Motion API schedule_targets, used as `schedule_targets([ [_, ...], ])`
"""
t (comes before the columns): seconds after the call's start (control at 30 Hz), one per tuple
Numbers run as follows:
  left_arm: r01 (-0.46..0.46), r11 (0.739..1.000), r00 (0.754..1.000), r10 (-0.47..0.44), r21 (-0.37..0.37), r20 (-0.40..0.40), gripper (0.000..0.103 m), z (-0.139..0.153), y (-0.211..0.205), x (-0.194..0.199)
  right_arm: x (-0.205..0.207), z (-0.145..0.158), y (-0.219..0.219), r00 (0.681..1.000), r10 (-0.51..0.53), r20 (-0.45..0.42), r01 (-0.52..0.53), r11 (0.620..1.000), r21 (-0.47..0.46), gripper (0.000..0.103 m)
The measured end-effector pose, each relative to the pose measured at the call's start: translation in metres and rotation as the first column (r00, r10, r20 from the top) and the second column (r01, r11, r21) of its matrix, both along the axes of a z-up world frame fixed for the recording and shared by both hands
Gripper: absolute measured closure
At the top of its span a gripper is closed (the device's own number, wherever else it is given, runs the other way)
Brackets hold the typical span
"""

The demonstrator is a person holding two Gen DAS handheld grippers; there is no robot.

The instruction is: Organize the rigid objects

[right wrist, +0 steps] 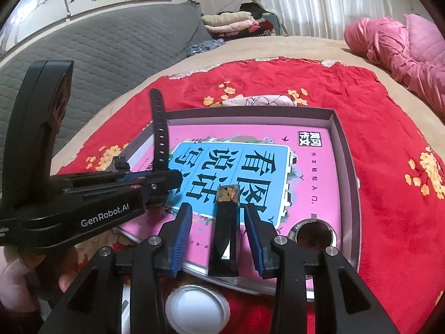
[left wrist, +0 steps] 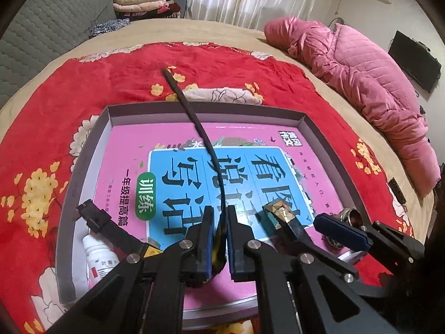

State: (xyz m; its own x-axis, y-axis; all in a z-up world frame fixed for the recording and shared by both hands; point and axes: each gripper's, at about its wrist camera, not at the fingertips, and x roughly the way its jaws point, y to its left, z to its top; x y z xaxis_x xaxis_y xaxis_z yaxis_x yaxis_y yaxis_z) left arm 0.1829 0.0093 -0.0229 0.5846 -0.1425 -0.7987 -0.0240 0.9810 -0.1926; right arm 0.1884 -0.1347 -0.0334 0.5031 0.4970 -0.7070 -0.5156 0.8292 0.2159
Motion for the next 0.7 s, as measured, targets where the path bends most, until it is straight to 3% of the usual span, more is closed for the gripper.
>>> schedule_targets([
  [0.3, -0.005, 1.000, 0.999, 0.005, 0.002, 0.042, 0.093, 0.007, 0.000, -0.008, 0.001, -0.001, -0.001, 1.000, -0.005, 0.000, 0.005, 1.000, 0.001, 0.063],
  [0.33, -0.008, 1.000, 0.999, 0.008, 0.001, 0.051, 0.090, 0.009, 0.001, -0.009, 0.001, -0.001, -0.001, 1.000, -0.004, 0.001, 0.004, 1.000, 0.001, 0.063],
  [0.37, -0.014, 1.000, 0.998, 0.014, -0.005, 0.066, 0.081, 0.012, 0.003, -0.010, 0.001, -0.001, -0.001, 1.000, -0.004, 0.002, 0.004, 1.000, 0.001, 0.063],
  [0.4, -0.020, 1.000, 0.997, 0.020, -0.014, 0.072, 0.064, 0.014, 0.006, -0.011, 0.001, -0.001, -0.001, 1.000, -0.004, 0.003, 0.004, 1.000, 0.001, 0.063],
  [0.47, -0.029, 0.999, 0.997, 0.031, -0.030, 0.077, 0.049, 0.017, 0.010, -0.010, 0.001, -0.001, -0.002, 1.000, -0.005, 0.004, 0.005, 1.000, 0.002, 0.063],
  [0.7, -0.037, 0.998, 0.996, 0.041, -0.041, 0.077, 0.049, 0.019, 0.016, -0.010, 0.001, 0.000, -0.003, 1.000, -0.012, 0.003, 0.012, 1.000, 0.004, 0.063],
])
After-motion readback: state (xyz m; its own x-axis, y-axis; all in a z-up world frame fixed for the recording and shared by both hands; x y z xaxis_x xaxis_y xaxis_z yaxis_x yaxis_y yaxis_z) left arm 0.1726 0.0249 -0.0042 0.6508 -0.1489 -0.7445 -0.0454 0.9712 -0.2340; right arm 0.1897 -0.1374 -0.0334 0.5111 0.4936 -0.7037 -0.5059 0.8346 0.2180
